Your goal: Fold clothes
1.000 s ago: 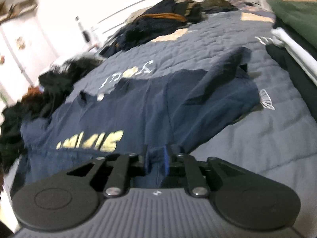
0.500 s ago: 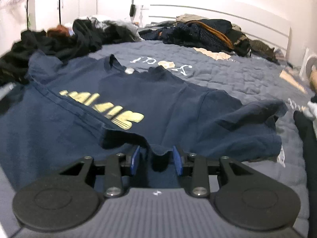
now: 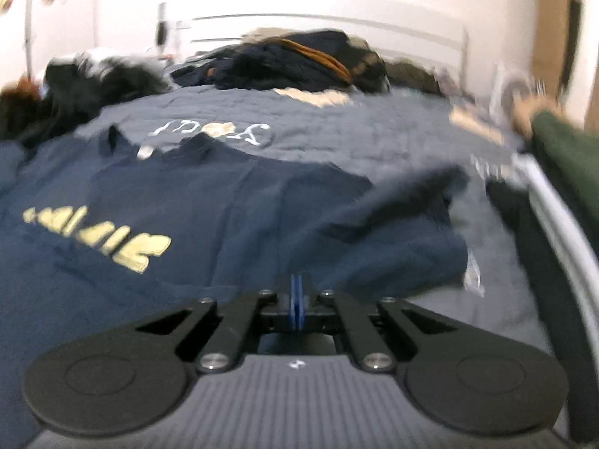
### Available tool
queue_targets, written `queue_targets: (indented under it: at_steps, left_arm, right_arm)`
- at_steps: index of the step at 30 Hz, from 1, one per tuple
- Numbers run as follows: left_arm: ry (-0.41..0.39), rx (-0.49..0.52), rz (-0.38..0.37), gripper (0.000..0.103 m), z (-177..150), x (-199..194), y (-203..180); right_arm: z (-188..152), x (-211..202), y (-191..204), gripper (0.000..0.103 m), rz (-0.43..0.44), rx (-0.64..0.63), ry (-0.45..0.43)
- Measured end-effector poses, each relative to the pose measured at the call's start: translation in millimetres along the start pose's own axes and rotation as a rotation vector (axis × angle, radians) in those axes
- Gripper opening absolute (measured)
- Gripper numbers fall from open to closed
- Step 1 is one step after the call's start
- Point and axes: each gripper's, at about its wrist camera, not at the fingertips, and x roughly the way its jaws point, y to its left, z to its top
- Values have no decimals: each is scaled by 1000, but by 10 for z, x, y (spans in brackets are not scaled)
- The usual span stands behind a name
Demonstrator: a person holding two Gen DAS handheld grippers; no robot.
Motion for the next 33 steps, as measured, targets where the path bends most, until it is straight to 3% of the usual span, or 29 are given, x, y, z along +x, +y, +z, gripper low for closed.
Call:
queue_targets:
  at_steps: [6,10,16,26,33]
  left_arm:
    - [1,-17,12,52,-1,-5,12]
    - [-8,-28,14,54,-5,-39,15]
    - [-56,-57,2,57,-35,-267,7]
    - [-150,-73,-93,62,-213,-837,-145]
    - [-142,-176,-200,67,-555,-1169,-212]
  right_arm:
    - [66,-213,-291,7,63,149,-11]
    - [-10,-267,-366,23,101,234,48]
    - [-59,-459,-313,32,132,299,82]
    - [-367,-1024,-301,35,170,546,105]
    - [-524,-1385,-58,35,189,582,16]
